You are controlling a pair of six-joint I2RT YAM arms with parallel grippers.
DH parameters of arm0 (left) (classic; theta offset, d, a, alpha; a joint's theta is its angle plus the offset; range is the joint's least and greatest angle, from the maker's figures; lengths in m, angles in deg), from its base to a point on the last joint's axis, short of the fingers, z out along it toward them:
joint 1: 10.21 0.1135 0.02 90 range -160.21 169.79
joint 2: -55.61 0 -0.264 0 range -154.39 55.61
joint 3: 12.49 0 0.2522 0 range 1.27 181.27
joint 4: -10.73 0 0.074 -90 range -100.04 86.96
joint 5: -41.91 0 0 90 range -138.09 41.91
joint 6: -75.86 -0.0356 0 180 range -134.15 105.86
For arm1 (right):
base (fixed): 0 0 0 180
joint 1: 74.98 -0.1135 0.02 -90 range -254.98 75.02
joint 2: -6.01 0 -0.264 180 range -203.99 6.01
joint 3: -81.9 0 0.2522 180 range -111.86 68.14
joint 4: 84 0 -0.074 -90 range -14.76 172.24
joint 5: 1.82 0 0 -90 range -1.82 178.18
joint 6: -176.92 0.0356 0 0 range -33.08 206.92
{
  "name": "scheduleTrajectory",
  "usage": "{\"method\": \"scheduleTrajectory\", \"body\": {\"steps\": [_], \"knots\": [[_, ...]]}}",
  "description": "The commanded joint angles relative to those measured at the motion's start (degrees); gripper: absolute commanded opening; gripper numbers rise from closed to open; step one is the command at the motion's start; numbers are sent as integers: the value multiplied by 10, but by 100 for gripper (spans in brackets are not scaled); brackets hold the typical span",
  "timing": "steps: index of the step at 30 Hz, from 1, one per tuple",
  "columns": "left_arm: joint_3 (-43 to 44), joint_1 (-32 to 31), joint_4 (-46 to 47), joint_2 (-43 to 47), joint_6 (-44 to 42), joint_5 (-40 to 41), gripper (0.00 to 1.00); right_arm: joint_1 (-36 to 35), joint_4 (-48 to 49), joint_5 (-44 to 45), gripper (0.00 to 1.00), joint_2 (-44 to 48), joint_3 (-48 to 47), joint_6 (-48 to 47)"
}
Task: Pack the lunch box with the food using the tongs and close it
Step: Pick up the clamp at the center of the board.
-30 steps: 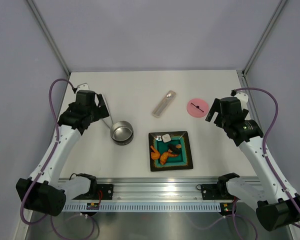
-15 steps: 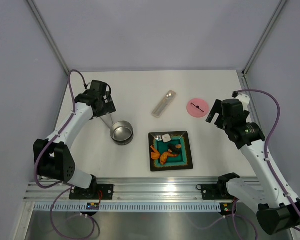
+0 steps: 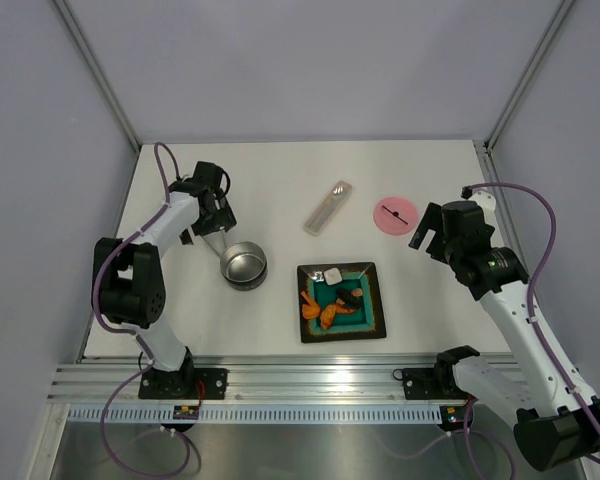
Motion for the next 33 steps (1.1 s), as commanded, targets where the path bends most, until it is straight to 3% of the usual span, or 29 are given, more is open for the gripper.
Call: {"method": "scheduleTrajectory", "body": {"steps": [1,8,16,25,32,33], "knots": [[21,7,27,-25,27,-1,99,0,7,-12,100,16,0,5],[37,29,62,-86,35,-14,99,0,3,-18,99,33,6,9],[56,40,81,-134,37,-32,88,0,0,-23,100,42,6,12],[60,56,100,-172,32,-35,82,0,-5,-27,99,53,10,18],[89,66,92,-201,6,-32,61,0,-7,-28,100,56,8,20],[94,70,90,-204,1,-32,52,0,-8,-28,99,56,8,22]]}}
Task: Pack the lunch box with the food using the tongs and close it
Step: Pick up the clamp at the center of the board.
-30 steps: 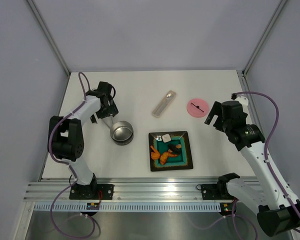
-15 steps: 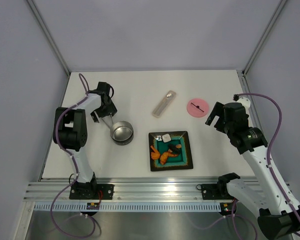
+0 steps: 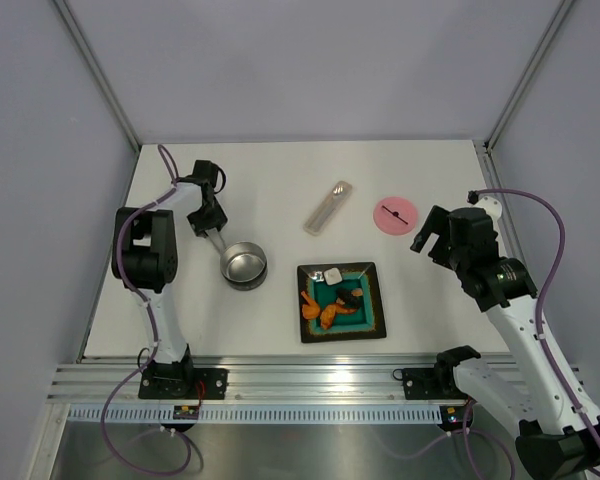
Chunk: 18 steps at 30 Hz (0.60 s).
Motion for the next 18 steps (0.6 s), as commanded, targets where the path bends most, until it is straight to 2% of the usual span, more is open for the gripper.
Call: {"method": "scheduleTrajectory", "body": {"steps": [1,3,7,11,14,18], "knots": [[33,16,6,-23,-22,10,47,0,-2,-3,99,9,-3,7],[42,21,-3,-20,-36,16,31,0,-6,-1,100,10,-4,10],[51,21,-17,29,-65,31,17,0,-7,0,100,19,-2,12],[80,21,-48,112,-96,61,13,-1,-10,0,99,23,-5,11],[86,19,-75,164,-119,51,14,0,-12,1,100,26,-5,10],[77,-7,-102,275,-154,20,20,0,-13,11,99,30,-12,5]]}}
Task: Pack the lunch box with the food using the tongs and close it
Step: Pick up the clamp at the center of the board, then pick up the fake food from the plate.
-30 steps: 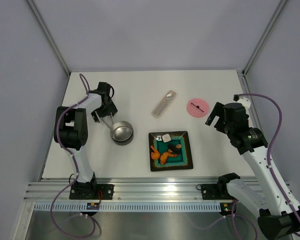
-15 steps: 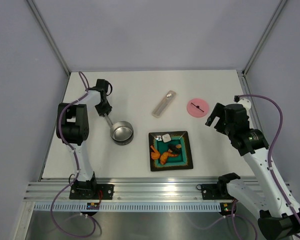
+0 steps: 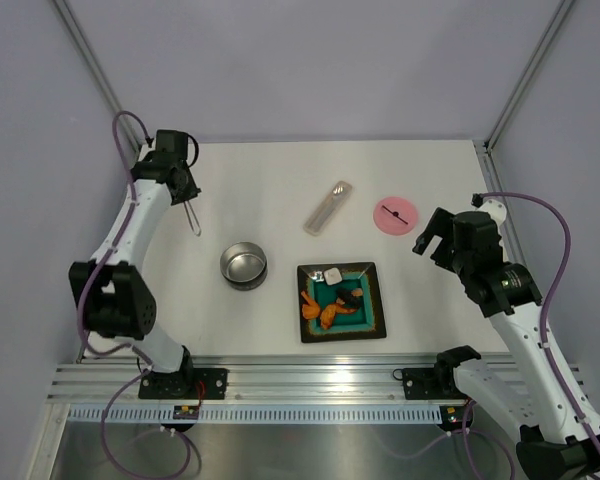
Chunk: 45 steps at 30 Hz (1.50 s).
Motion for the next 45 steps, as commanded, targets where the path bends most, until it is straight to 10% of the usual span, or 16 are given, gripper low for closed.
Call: {"method": "scheduleTrajectory", "body": {"steps": [1,25,45], "knots": [[23,-30,-39,106,-45,-7,21,0,0,12,99,7,-15,-3],[-89,-387,-131,225,-4,-56,34,-1,-24,9,100,-10,-70,-4],[-75,-472,-91,220,42,-75,42,0,-52,10,100,26,-68,5]]}}
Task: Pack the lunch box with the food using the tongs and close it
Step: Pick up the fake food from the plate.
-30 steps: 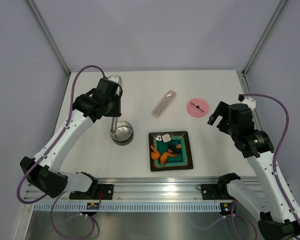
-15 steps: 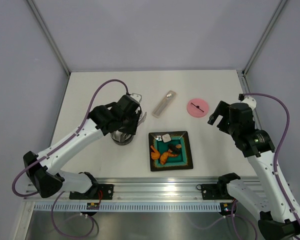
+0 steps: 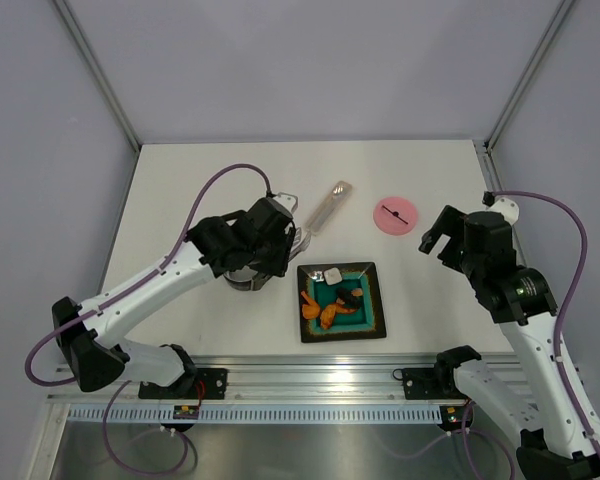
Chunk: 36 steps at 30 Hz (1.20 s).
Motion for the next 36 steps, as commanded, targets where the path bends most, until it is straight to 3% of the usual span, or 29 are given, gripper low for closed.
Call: {"method": "scheduleTrajectory", "body": {"steps": [1,9,16,20,25,36], "knots": [[14,-13,33,16,18,-18,42,0,-7,9,99,9,-17,6],[5,-46,79,-1,110,-11,41,0,-11,4,99,11,-16,8],[3,-113,90,-37,201,34,41,0,-15,4,99,20,-21,8],[3,-140,88,-57,244,63,45,0,-21,3,99,27,-20,8],[33,-174,51,-100,267,127,48,0,-25,2,99,36,-16,5],[12,-181,49,-100,301,130,52,0,-22,-4,100,42,-12,0]]}}
